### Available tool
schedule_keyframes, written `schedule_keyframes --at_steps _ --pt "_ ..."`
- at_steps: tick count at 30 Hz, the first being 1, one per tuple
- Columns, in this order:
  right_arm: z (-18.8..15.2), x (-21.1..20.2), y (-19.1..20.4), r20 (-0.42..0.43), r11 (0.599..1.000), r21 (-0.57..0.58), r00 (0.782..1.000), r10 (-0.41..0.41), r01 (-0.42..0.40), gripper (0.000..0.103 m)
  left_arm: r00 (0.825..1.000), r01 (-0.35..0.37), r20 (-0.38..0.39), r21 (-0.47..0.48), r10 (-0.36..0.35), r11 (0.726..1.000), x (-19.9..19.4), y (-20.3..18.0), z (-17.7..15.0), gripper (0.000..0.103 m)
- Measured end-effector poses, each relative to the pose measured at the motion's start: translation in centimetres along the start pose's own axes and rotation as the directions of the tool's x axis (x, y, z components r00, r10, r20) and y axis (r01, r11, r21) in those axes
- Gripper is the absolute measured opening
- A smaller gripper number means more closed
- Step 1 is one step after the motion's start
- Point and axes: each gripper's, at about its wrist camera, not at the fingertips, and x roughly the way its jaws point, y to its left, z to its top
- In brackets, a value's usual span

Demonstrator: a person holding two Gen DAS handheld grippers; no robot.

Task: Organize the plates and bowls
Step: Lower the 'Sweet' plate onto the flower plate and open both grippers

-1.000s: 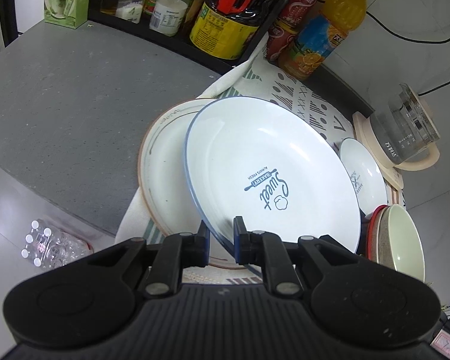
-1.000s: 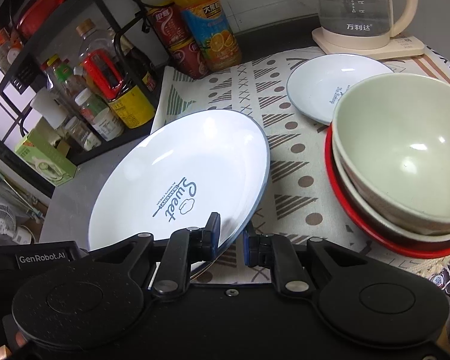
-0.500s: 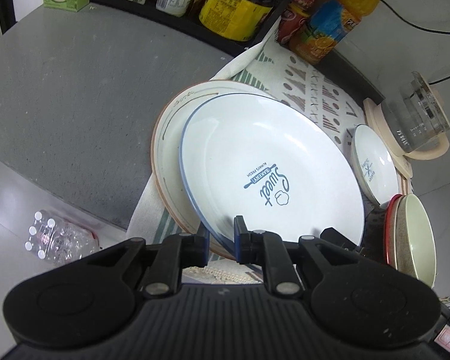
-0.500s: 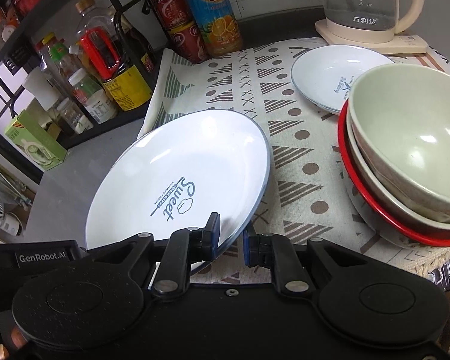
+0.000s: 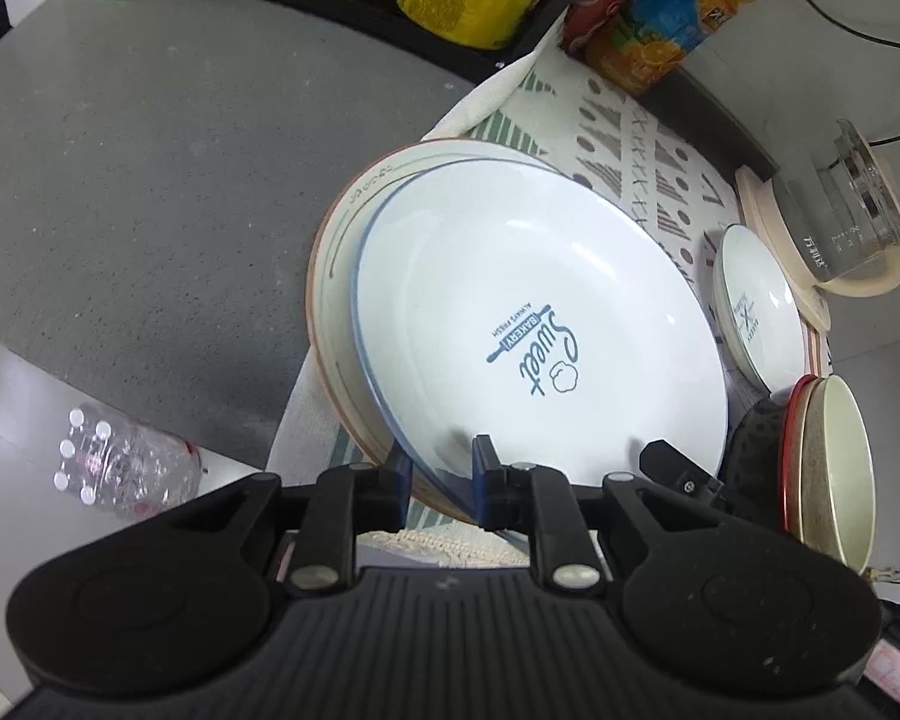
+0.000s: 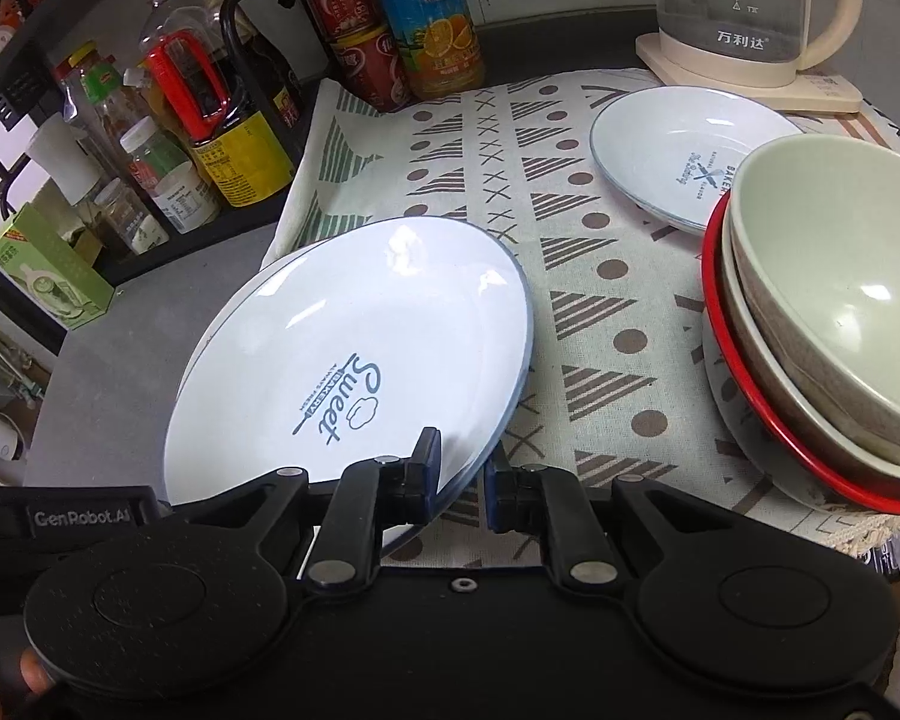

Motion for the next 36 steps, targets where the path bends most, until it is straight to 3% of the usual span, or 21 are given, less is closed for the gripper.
schedule_keyframes --at_steps 3,8,22,29,33,36 --pt "-0.1 0.2 0.1 -0.003 1.000 -0.006 1.000 -0.008 0.008 0.013 0.997 -0.064 0.041 0.031 0.062 0.997 -1.0 0.2 0.7 0.024" --pt "0.0 0.6 -0.3 0.008 1.000 -0.011 1.000 -0.021 0.021 0.012 0.992 -0.087 0.094 0.006 0.086 0.996 -1.8 1.4 2.0 0.033" --pt "0.4 2.7 0.8 -0.018 0.998 -0.030 0.998 -0.056 0.055 0.017 0.989 -0.134 0.065 0.008 0.133 0.991 1.0 2.7 3.1 0.036" --pt "0.7 3.3 1.1 -0.030 0.997 -0.038 0.998 -0.063 0.062 0.019 0.990 -0.123 0.064 -0.002 0.123 0.992 1.1 3.1 3.2 0.040" --pt "0.9 3.5 1.0 -0.046 0.997 -0.044 0.997 -0.065 0.063 0.021 0.982 -0.164 0.094 0.016 0.161 0.986 0.5 2.5 3.0 0.040" --pt "1.1 3.3 1.0 -0.060 0.997 -0.051 0.997 -0.057 0.054 0.024 0.985 -0.139 0.103 0.008 0.138 0.990 -0.2 2.4 2.9 0.041"
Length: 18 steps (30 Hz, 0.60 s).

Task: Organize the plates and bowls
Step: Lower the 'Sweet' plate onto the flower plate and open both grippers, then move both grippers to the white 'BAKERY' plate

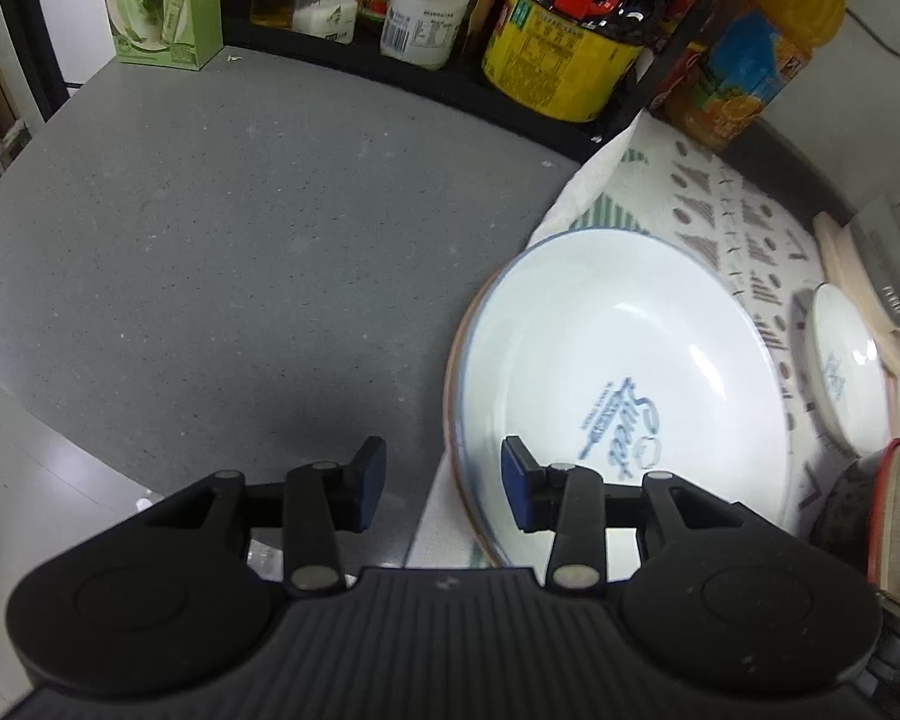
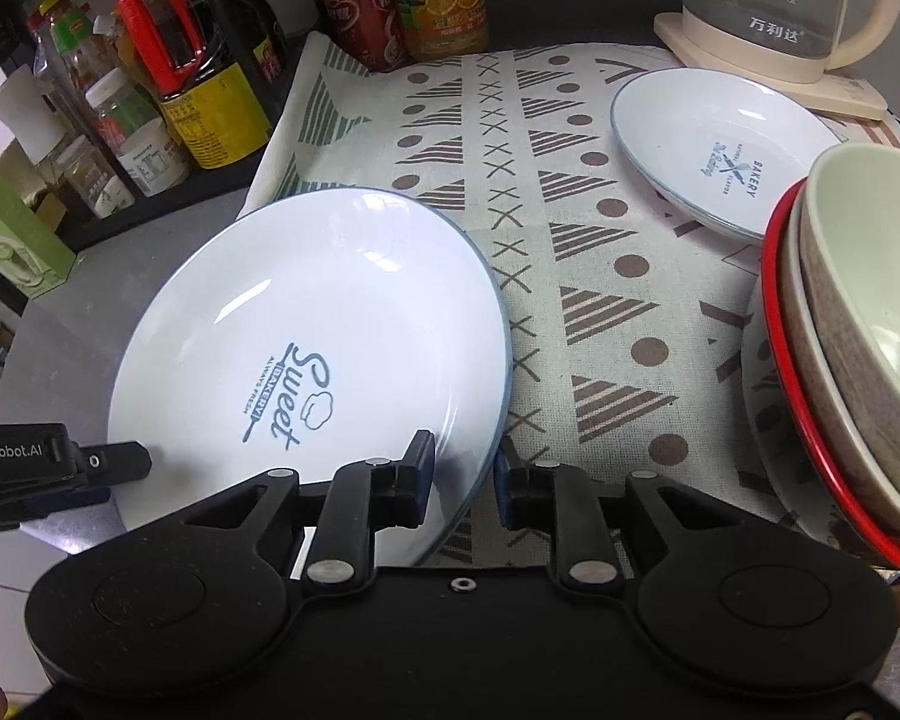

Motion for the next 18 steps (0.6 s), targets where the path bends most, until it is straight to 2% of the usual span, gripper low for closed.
schedule_keyframes --at_steps 4,6,8,12,18 --pt "0.2 -1.3 -0.5 0.025 0.999 0.024 0.999 0.024 -0.025 0.030 1.000 0.008 0.021 -0.002 -0.008 1.000 -1.2 -0.4 -0.2 0.048" --pt "0.2 -2.3 -0.7 0.044 0.999 0.028 0.998 0.034 -0.035 0.043 0.999 0.020 0.040 -0.002 -0.020 1.000 -2.0 -0.6 -0.4 0.056" --pt "0.2 -3.5 -0.7 0.073 0.999 0.021 0.997 0.038 -0.039 0.049 0.998 0.030 0.058 -0.005 -0.030 1.000 -2.6 -0.9 -0.8 0.063" --pt "0.1 -5.6 -0.9 0.111 0.999 0.013 0.993 0.037 -0.039 0.057 0.996 0.038 0.084 0.014 -0.039 0.999 -3.7 -1.4 -1.5 0.067" --pt "-0.2 -8.6 -0.9 0.165 0.999 -0.003 0.985 0.045 -0.046 0.067 0.995 0.062 0.083 0.006 -0.062 0.998 -5.2 -1.3 -2.6 0.075"
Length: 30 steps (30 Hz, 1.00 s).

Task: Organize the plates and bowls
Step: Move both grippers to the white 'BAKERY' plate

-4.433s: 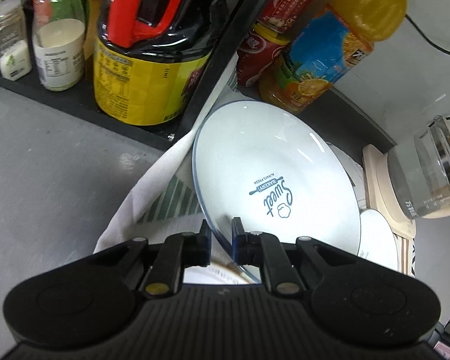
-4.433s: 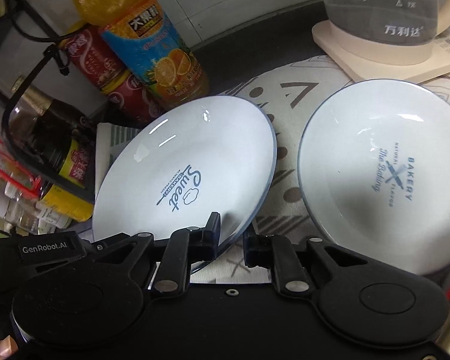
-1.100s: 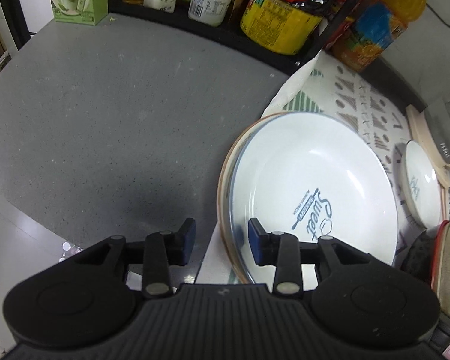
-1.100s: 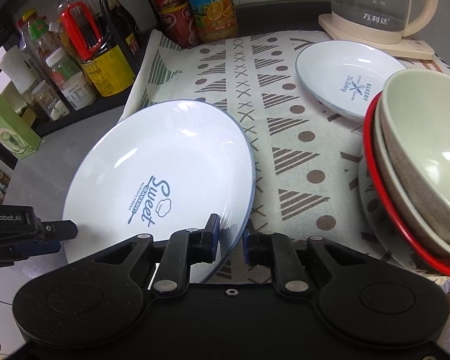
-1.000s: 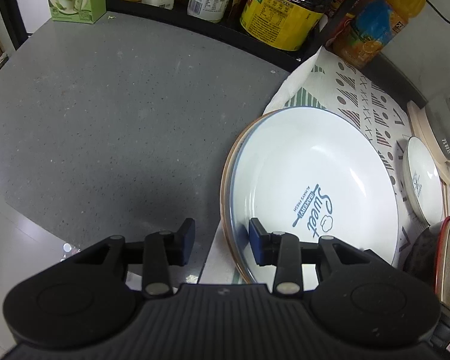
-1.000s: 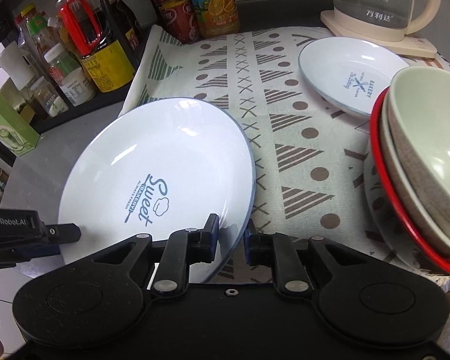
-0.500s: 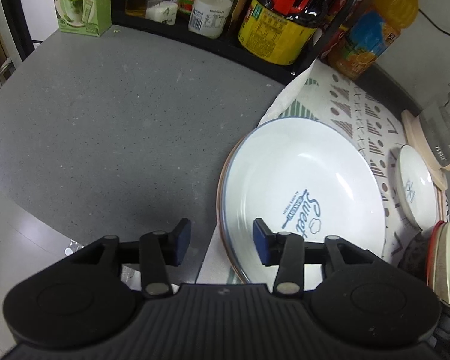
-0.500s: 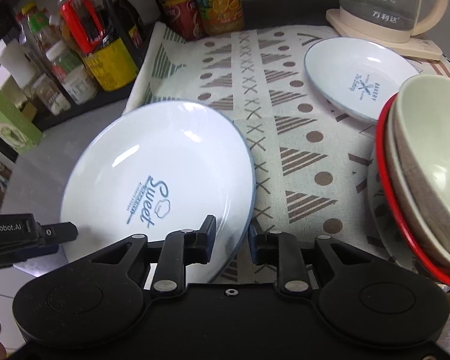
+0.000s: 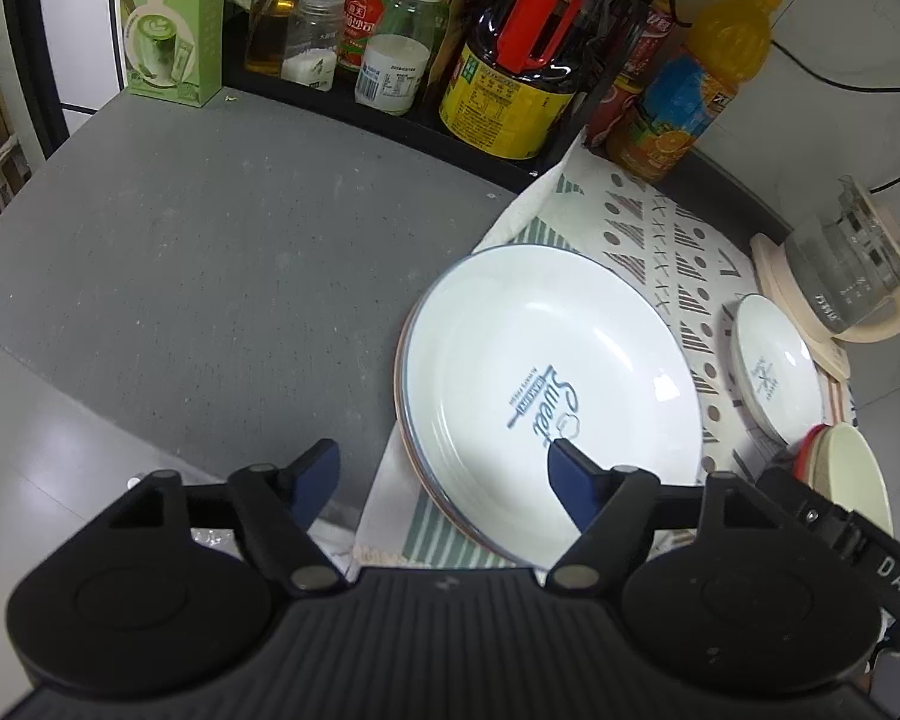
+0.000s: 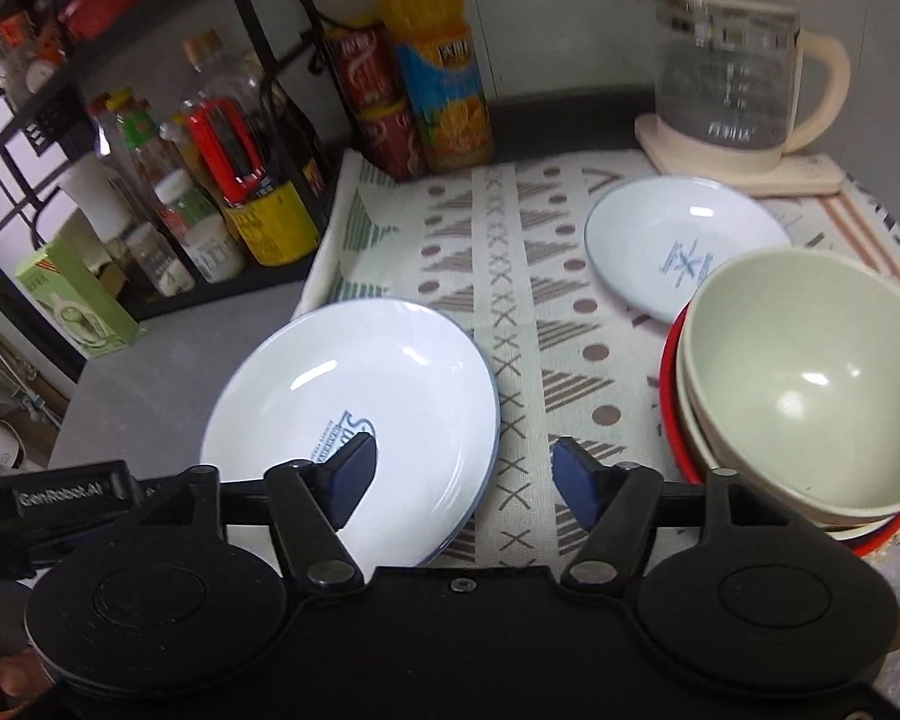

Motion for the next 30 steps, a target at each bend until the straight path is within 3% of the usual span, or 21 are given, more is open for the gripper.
schedule_keyframes --at_steps 3,12,20,24,30 --pt "0.0 -1.2 0.1 0.022 1.000 0.003 1.000 0.013 -0.013 0.074 1.000 0.017 -0.006 0.004 -0.017 1.000 -0.8 -0.1 -0.4 0.083" --pt "0.0 -3.7 -0.5 0.074 0.999 0.026 0.997 0.017 -0.019 0.096 0.997 0.076 -0.001 0.034 -0.076 0.997 -2.8 -0.8 -1.0 0.086" --pt "1.0 -4.5 -2.1 0.107 0.998 0.068 0.994 -0.017 0.010 0.101 0.993 0.118 0.002 0.062 -0.118 0.991 -2.4 -3.3 0.0 0.089" --pt "1.8 -4.8 -3.6 0.123 0.996 0.083 0.991 -0.047 0.037 0.101 0.996 0.082 0.029 0.107 -0.085 0.991 -1.6 -5.5 0.6 0.089" --pt "3.5 -4.6 -7.3 0.134 0.989 0.127 0.986 -0.097 0.080 0.101 0.994 0.107 -0.008 0.117 -0.107 0.987 0.6 -8.8 1.8 0.089"
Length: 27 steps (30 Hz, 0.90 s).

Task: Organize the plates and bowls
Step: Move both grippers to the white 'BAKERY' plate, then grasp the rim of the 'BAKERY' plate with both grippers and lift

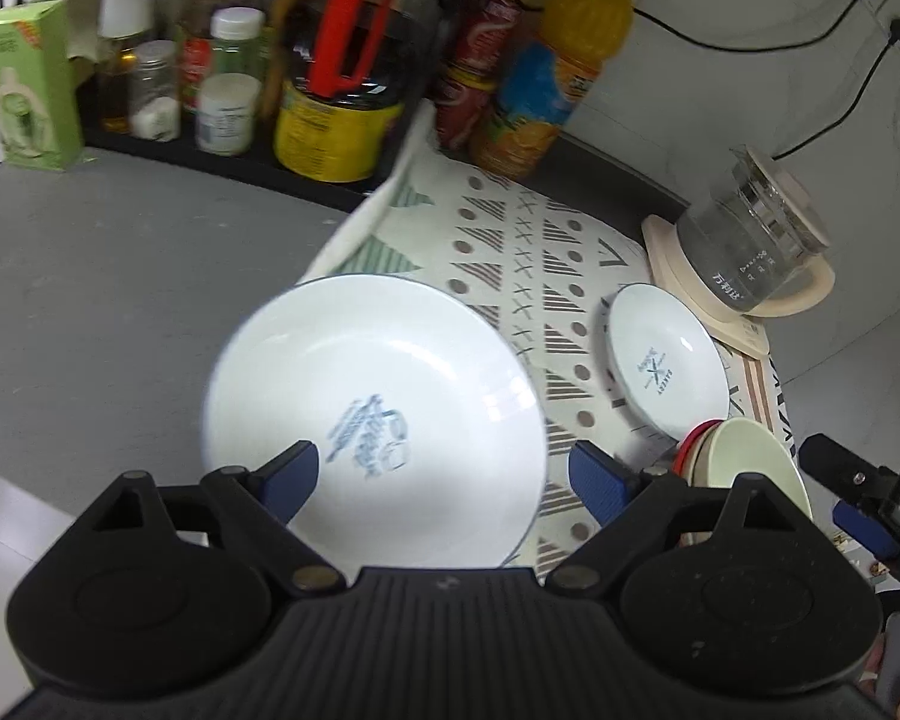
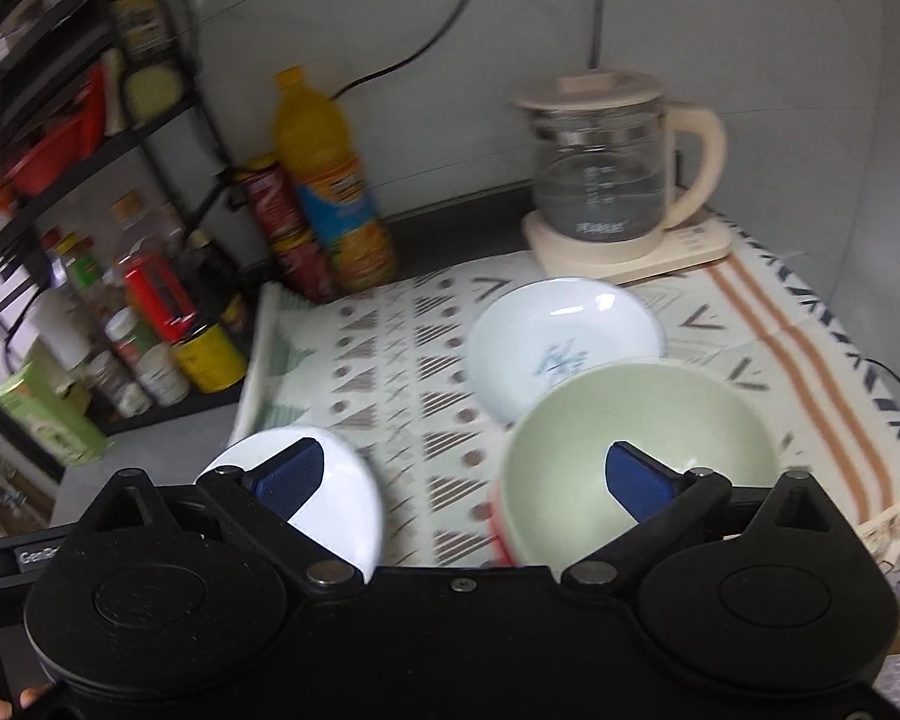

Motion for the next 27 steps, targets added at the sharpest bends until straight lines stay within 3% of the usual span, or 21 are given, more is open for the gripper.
schedule_keyframes --at_steps 10,27 --pt "3.7 3.9 -5.7 -0.036 0.993 0.073 0.995 -0.091 0.094 0.101 0.998 -0.014 -0.058 0.033 0.015 0.999 5.0 -5.4 2.6 0.089" --pt "8.1 12.5 -12.2 -0.203 0.994 0.100 0.979 -0.030 0.051 0.093 0.988 -0.021 -0.154 0.037 0.027 0.999 13.9 -11.8 5.1 0.088"
